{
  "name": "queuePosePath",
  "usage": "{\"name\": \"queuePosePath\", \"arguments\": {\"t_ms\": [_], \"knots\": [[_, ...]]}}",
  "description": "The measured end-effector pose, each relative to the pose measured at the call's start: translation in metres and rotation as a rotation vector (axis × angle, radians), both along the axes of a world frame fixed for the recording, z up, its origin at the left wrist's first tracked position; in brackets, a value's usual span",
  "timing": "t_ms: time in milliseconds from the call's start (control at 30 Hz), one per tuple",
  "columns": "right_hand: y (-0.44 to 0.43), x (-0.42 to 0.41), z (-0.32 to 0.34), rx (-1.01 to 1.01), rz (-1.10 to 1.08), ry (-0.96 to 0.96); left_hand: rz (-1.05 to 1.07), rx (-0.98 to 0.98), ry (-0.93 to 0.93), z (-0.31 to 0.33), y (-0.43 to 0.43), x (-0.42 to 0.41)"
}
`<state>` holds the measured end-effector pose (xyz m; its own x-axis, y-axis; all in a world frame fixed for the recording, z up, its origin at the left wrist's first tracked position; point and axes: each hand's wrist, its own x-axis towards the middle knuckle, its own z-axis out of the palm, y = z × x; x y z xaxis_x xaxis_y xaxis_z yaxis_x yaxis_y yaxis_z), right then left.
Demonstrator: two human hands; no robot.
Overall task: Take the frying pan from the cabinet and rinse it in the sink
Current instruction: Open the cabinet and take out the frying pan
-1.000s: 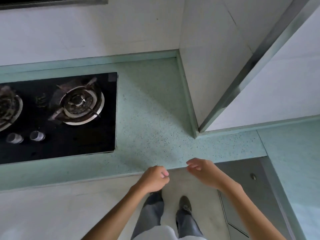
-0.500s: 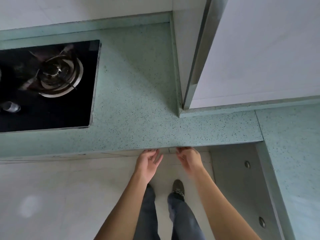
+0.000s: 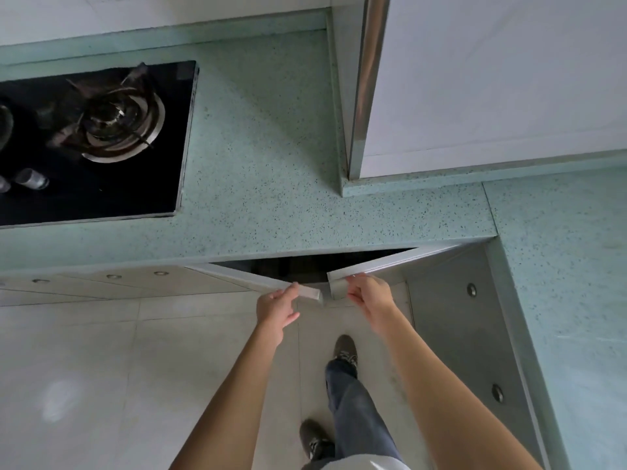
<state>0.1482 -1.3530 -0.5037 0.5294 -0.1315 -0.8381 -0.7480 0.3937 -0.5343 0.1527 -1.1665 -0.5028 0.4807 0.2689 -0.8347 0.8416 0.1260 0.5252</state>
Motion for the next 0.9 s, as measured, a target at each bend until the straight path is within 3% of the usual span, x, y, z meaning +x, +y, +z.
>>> {"name": "queuePosePath", "arguments": {"t_ms": [233,433,600,900], "knots": [[-0.007,-0.084,-0.005,-0.384,0.213,0.052,-0.144,0.304,-0.055,-0.005,0.039,-0.067],[-0.035,-0.132,0.009,-0.542,0.376,0.079,-0.238,0.275,-0.086,-0.007,0.074,-0.099],[-0.060,-0.174,0.006,-0.671,0.374,0.083,-0.343,0.431,-0.092,-0.021,0.100,-0.126],[-0.093,-0.221,0.014,-1.258,0.672,0.200,-0.555,0.824,0.004,-0.007,0.168,-0.162]]}}
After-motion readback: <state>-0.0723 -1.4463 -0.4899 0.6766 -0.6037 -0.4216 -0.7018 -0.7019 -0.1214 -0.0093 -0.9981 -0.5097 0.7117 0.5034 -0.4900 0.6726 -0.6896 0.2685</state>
